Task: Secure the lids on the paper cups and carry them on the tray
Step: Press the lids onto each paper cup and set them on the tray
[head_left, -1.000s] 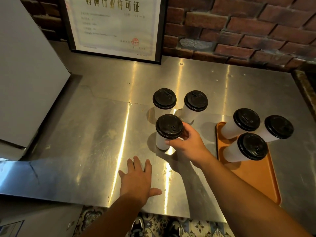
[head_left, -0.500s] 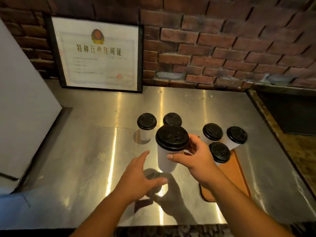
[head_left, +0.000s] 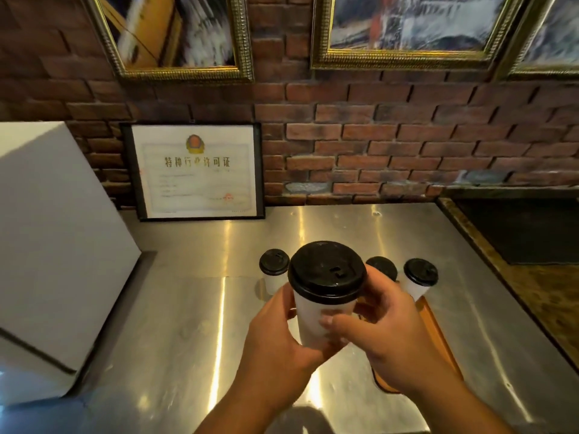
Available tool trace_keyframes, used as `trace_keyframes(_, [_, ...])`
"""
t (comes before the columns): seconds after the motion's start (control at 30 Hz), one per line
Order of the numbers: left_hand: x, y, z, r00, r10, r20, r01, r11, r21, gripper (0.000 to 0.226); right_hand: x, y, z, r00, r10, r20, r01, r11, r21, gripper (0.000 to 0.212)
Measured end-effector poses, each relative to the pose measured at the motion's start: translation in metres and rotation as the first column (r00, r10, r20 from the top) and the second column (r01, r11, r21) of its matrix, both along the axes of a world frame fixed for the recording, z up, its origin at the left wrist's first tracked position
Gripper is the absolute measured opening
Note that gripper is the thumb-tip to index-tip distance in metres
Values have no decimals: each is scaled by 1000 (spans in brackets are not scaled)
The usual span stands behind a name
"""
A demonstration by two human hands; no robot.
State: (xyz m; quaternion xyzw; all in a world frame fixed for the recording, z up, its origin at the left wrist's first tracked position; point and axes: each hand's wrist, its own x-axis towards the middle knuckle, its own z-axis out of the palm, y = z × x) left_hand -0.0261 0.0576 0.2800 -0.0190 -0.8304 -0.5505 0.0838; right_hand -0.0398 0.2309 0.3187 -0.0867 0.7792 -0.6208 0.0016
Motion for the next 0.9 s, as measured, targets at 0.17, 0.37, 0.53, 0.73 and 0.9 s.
trace_keyframes(0.17, [26, 1, 21, 999, -17, -49, 16, 1000, -8, 77, 23, 3, 13, 998, 45, -43, -48, 995, -84, 64])
trace_keyframes(0.37, [55, 4, 30, 994, 24, -110, -28, 999, -31, 78, 42, 3, 23, 995, 56, -87, -61, 996, -65, 67])
trace_keyframes(0.53, [76, 4, 37, 984, 61, -168, -65, 998, -14, 72, 58, 2, 27, 992, 81, -101, -87, 995, -53, 68])
trace_keyframes(0.73, [85, 3, 40, 974, 61, -218, -71, 997, -43, 77, 67, 3, 31, 991, 75, -110, -81, 995, -53, 68])
trace_keyframes(0.9, [91, 8, 45, 965, 91, -245, -92, 996, 10, 77, 72, -1, 27, 996, 29, -90, -34, 998, -52, 78])
